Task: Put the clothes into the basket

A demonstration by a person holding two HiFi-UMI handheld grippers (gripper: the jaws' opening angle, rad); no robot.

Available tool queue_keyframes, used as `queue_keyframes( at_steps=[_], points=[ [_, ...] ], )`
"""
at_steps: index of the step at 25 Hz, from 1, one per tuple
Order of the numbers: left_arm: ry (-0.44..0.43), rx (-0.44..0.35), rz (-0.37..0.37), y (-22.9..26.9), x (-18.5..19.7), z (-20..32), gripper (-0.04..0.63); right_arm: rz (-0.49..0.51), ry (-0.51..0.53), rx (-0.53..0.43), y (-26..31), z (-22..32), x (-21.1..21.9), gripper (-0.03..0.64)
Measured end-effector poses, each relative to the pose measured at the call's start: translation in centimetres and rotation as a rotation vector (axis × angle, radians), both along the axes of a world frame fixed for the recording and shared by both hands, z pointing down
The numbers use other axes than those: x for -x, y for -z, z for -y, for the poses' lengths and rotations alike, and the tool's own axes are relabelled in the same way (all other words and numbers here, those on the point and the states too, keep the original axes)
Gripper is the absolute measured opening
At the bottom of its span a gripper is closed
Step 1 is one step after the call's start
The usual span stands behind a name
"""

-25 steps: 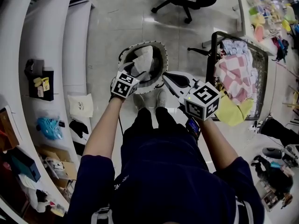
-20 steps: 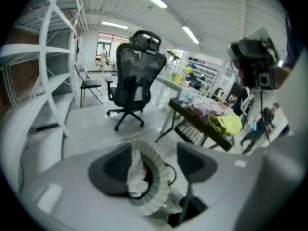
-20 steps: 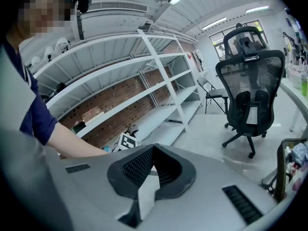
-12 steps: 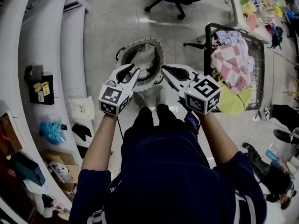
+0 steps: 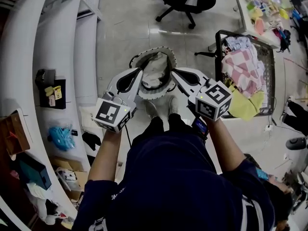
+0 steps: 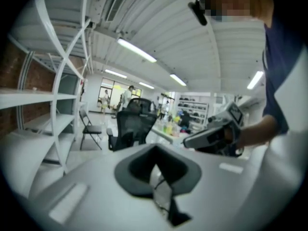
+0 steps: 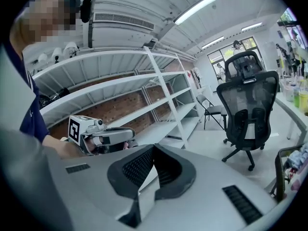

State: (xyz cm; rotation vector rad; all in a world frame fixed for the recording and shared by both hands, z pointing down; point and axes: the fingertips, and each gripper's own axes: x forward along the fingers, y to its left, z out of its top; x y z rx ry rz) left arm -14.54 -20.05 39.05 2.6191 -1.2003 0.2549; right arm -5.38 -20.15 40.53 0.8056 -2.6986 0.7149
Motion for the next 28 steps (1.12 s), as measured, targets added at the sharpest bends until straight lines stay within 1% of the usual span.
queue_keyframes(
  at_steps=[4, 8, 10, 16, 24, 28],
  points=[
    [0.018, -0.04, -0.015, 2.5, 1.3, -0.5, 0.003, 0.01, 0.001, -0.024, 1.5, -0.4, 0.8, 0.006],
    [0.012, -0.092, 0.022, 4.2, 1.7, -1.2, 0.002, 0.023, 0.006, -0.059, 3.3, -0.7, 1.5, 0.006],
    [0.006, -0.104, 0.029, 4.6, 1.7, -1.6, 0.002, 0.028, 0.015, -0.076, 4.1, -0.8, 1.9, 0.006],
    [-0.013, -0.134, -0.013, 5.9, 1.4, -2.8, 0.002, 0.038, 0.032, -0.111, 5.7, -1.5, 2.6, 0.006],
    [-0.019, -0.142, -0.021, 6.3, 1.3, -3.5, 0.002, 0.028, 0.045, -0.114, 5.7, -2.2, 2.6, 0.006],
    [-0.011, -0.125, -0.023, 5.7, 1.6, -3.5, 0.002, 0.026, 0.041, -0.123, 5.9, -2.1, 2.6, 0.006]
  ],
)
